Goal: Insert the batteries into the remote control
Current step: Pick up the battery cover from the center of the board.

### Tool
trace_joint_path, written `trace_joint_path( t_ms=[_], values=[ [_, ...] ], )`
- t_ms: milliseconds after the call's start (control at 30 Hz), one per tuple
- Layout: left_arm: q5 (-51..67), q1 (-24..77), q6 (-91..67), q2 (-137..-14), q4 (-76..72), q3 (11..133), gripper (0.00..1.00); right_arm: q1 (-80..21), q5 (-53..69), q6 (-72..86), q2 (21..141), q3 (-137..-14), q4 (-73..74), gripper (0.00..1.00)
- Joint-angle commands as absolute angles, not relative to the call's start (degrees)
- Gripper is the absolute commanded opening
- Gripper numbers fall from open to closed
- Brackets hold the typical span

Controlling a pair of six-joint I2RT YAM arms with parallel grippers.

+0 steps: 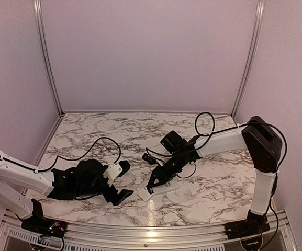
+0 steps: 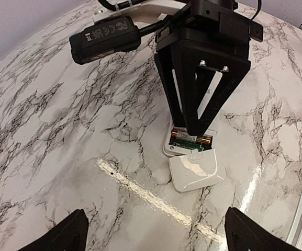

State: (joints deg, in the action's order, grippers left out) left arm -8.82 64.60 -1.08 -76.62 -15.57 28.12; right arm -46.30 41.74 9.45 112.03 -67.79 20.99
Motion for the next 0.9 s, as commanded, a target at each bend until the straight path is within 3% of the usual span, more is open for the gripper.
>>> trace_joint_path(
  t_ms=[0,200,633,867],
  values=[
    [-6.8,65.9,-5.0,-81.0,-16.4,31.5,0.94,-45.8,40.0,10.4,107.8,-67.9,21.5,0.31],
    [-8.0,68.8,-8.6,-87.4,-15.3,35.2,0.95,-44.3,41.6,11.8,104.0,-66.9,19.4,0.38],
    [-9.7,70.2,-10.0,-98.1,-13.9,41.7,0.9,-39.7,42.8,11.9,99.9,-62.7,17.9,0.37],
    [-10.3,70.2,-8.9,-100.7,-13.3,43.0,0.82,-39.7,43.2,11.6,100.2,-61.9,17.5,0.37]
  ],
)
